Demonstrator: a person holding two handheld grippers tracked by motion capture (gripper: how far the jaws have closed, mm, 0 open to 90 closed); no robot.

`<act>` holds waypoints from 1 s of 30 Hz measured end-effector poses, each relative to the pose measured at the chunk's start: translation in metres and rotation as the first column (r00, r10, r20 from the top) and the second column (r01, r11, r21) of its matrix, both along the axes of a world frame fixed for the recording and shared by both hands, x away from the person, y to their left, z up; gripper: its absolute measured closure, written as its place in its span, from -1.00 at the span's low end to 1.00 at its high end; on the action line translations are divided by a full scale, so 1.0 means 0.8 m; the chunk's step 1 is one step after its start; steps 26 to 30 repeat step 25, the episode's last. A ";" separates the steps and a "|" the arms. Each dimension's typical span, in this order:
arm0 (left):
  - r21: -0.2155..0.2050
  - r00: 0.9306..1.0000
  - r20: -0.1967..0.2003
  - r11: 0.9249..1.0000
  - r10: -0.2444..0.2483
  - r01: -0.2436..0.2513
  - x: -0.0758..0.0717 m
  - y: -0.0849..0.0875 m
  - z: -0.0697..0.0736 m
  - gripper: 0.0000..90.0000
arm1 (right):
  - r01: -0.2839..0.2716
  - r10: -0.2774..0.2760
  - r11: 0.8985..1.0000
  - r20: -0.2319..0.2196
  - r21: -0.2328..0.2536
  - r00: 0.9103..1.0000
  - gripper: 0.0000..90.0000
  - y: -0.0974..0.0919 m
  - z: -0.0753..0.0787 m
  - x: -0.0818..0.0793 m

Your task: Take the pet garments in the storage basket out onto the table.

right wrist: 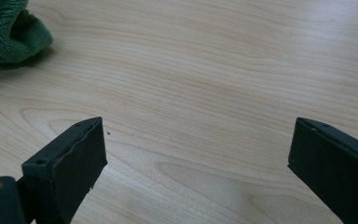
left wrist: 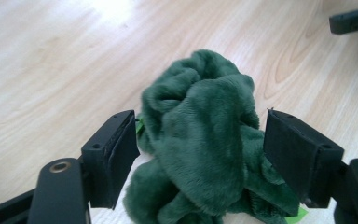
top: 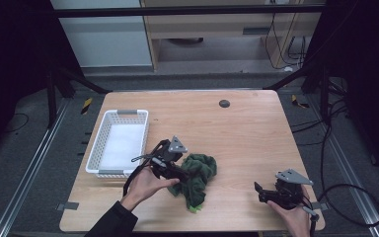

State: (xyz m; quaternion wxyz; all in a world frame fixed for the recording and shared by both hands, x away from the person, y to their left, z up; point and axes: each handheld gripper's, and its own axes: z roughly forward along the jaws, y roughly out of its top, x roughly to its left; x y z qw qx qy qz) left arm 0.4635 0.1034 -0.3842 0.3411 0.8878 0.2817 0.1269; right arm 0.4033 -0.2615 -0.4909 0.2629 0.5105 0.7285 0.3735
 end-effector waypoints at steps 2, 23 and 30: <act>-0.029 1.000 0.019 0.999 0.016 -0.015 -0.003 0.008 0.001 -0.47 | 0.000 0.000 1.000 0.000 0.000 1.000 -0.91 0.000 0.000 0.000; -0.182 0.970 0.110 0.964 0.217 -0.195 -0.050 0.100 -0.039 -0.46 | 0.003 -0.003 1.000 -0.003 0.003 1.000 -0.91 0.000 -0.001 -0.001; -0.192 0.966 0.109 0.959 0.233 -0.210 -0.053 0.107 -0.044 -0.45 | 0.003 -0.003 1.000 -0.002 0.002 1.000 -0.91 0.000 -0.001 -0.001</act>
